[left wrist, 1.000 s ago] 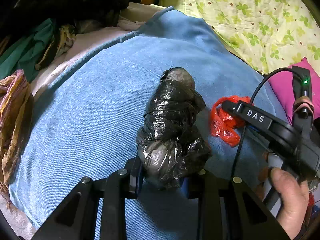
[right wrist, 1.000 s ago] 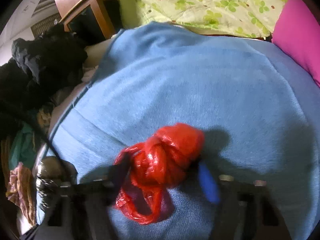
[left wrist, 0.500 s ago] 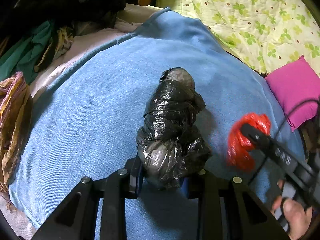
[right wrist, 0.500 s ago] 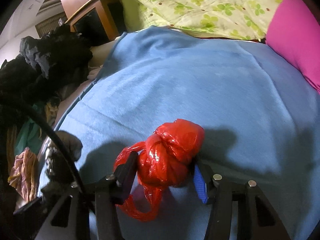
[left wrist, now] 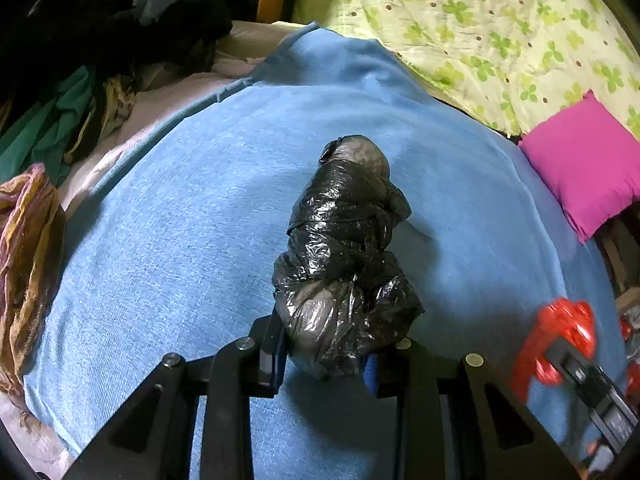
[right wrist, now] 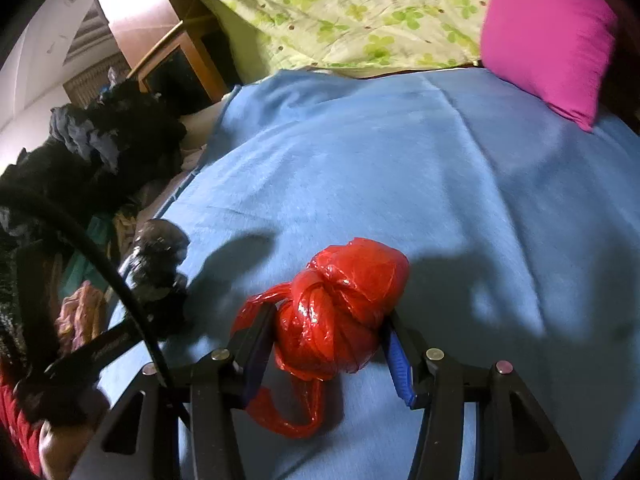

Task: Collect trash
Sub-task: 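Lift the black bag with the left tool while the right tool grasps the red bag, then carry the black bag and red bag toward the red basket with both tools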

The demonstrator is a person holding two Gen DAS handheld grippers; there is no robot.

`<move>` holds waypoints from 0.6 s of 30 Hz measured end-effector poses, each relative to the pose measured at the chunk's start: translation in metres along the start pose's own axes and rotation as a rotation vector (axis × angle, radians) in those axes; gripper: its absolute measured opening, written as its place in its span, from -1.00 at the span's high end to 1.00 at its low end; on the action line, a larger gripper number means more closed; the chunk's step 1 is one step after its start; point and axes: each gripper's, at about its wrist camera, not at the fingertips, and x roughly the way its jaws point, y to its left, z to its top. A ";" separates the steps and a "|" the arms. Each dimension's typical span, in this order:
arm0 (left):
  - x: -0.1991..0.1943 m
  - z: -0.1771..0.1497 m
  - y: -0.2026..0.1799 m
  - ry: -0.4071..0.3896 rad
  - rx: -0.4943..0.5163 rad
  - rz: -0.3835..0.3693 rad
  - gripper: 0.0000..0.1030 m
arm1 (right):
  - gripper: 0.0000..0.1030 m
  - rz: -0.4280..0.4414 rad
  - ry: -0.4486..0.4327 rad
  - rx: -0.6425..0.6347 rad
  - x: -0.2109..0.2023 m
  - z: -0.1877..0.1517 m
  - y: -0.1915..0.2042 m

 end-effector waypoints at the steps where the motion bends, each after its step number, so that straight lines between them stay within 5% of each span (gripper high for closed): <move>1: -0.001 -0.001 -0.002 -0.002 0.008 0.001 0.39 | -0.06 0.002 -0.006 0.010 -0.008 -0.005 -0.003; 18: -0.011 -0.025 -0.034 -0.042 0.181 0.061 0.39 | -0.05 -0.033 -0.102 0.145 -0.088 -0.039 -0.066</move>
